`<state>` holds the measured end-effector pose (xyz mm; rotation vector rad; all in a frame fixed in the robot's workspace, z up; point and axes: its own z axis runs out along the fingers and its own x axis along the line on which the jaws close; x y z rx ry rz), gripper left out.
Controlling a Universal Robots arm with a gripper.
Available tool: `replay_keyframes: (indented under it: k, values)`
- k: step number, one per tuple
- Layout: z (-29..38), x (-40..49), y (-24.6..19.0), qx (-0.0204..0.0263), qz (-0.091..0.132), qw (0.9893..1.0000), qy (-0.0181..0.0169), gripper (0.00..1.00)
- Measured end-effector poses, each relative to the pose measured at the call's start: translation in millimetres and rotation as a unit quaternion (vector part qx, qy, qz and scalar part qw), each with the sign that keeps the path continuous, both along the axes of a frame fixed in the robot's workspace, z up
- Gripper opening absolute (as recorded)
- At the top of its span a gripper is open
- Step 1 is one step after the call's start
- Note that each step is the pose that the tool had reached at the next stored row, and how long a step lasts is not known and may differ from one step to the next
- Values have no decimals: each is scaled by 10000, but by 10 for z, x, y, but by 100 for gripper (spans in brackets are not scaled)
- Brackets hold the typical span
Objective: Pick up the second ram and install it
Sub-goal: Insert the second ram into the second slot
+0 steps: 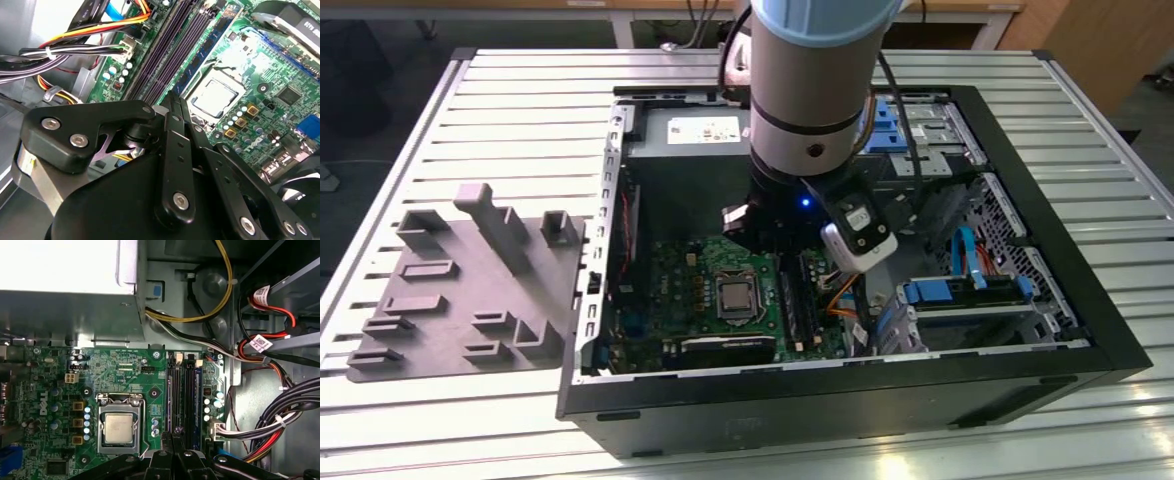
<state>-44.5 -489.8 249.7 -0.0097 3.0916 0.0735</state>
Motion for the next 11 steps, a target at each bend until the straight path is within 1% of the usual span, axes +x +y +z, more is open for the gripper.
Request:
replay_keyframes:
  k: [11]
  values:
    - [-42, 58, 1, 1, 0, 10000, 0, 11]
